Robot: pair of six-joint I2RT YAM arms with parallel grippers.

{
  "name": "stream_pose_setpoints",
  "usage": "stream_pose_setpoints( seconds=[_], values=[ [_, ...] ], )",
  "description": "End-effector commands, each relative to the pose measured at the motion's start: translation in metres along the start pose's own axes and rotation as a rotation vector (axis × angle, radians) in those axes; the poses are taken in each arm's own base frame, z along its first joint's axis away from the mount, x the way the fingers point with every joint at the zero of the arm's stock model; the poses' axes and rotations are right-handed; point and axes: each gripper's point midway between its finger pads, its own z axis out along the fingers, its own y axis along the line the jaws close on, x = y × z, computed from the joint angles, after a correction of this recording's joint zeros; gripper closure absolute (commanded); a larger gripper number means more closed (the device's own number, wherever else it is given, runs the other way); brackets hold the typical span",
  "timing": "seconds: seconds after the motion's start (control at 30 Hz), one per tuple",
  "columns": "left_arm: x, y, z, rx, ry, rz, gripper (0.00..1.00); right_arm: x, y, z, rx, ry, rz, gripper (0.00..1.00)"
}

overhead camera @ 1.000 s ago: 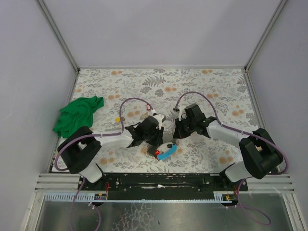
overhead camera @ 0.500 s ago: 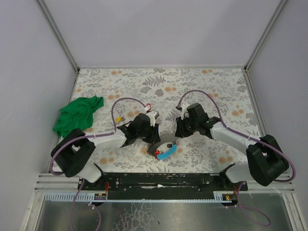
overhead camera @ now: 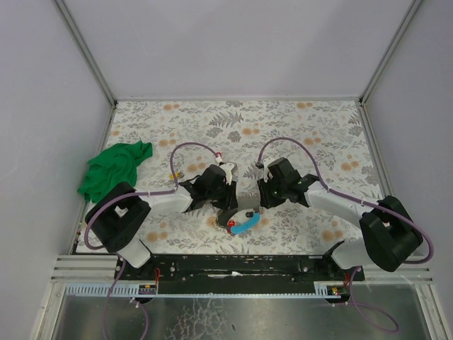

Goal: Put the keys on the keyring

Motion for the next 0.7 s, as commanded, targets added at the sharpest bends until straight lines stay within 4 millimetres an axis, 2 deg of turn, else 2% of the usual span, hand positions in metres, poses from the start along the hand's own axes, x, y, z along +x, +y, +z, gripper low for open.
stream_pose_setpoints(
  seconds=[0.0,0.2,0.47,0.67],
  values=[
    [0.001,0.008,0.004,-0.041,0.008,-0.002,0.67,0.001,-0.002,0.004,0.043,0.021,-0.041,0.65],
    [0.007,0.018,0.006,-0.082,0.025,0.000,0.67,-0.001,0.001,0.007,0.070,0.045,-0.079,0.66],
    [0.007,0.026,0.004,-0.129,0.030,0.011,0.66,-0.004,0.019,0.012,0.025,0.055,-0.142,0.67],
    [0.007,0.027,0.002,-0.134,0.028,0.019,0.67,-0.003,0.015,0.020,0.040,0.071,-0.168,0.67]
  ],
)
